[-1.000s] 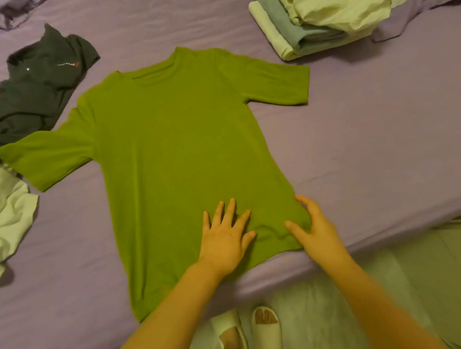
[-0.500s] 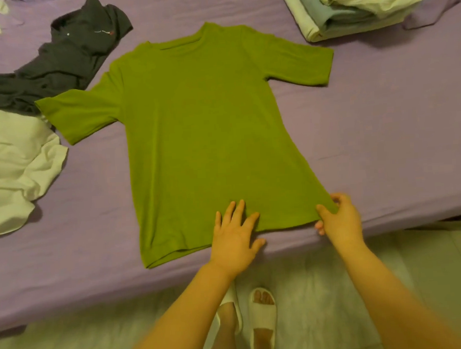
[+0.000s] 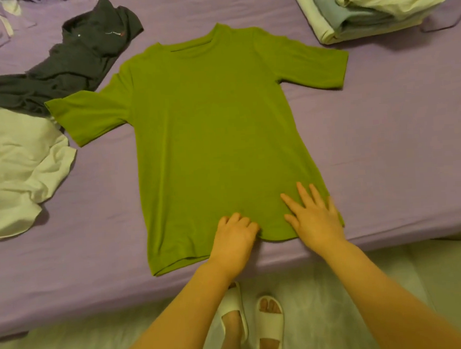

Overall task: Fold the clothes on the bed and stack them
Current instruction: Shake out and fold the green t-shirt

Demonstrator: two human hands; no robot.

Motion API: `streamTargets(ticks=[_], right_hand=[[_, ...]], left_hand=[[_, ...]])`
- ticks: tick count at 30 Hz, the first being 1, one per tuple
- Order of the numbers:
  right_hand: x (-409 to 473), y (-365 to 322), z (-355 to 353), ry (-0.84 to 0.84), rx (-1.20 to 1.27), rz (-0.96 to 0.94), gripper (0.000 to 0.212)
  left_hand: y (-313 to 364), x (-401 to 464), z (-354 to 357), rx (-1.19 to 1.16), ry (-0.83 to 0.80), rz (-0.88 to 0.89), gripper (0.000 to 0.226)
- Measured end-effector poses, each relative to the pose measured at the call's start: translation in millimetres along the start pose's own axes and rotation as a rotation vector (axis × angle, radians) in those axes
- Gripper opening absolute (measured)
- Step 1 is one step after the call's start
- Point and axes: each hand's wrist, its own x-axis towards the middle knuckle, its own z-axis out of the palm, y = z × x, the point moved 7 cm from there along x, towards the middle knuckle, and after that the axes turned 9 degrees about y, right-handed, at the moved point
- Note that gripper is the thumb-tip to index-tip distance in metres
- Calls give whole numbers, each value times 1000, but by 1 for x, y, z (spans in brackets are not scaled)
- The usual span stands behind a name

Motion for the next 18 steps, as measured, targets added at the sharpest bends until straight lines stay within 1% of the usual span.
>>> streamTargets(ticks=[1, 3, 4, 5, 6, 7, 8, 9, 10, 11, 12, 13, 16, 18], right_hand=[[1, 7, 2, -46, -25, 80, 56], [4, 16, -4, -22, -12, 227, 55], [10, 11, -12, 40, -15, 236, 52], [18, 0, -20, 117, -20, 194, 49], [29, -13, -24, 130, 2, 126, 49], [39, -24, -21, 113, 11, 35, 54], [48, -32, -14, 57, -6, -30, 61], [52, -32, -7, 24, -35, -31, 67], [54, -24, 0, -2, -26, 42, 71], [55, -12, 6, -20, -14, 155, 71], [53, -2, 10, -39, -14, 246, 69], [51, 2, 11, -57, -22, 299, 68], [53, -6, 7, -92, -27, 348, 69], [53, -6, 3, -112, -72, 379, 72]], left_hand=[[0, 3, -2, -32, -16, 17, 13], [3, 5, -3, -151, -120, 68, 24], [-1, 8, -4, -206, -147, 40, 36], [-8, 12, -9, -250, -148, -14, 49], [-18, 17, -15, -294, -94, -67, 54], [-29, 24, -21, -282, -26, -102, 50], [-44, 31, -20, -226, 14, -135, 45], [-60, 38, -18, -163, -26, -195, 44], [-74, 46, -18, -101, -51, -237, 46], [-84, 52, -17, -63, -79, -261, 50], [-92, 56, -17, -19, -98, -252, 54], [-98, 58, -15, 5, -138, -237, 59], [-117, 62, -24, 40, -173, -269, 73], [-129, 60, -31, 28, -209, -325, 78]])
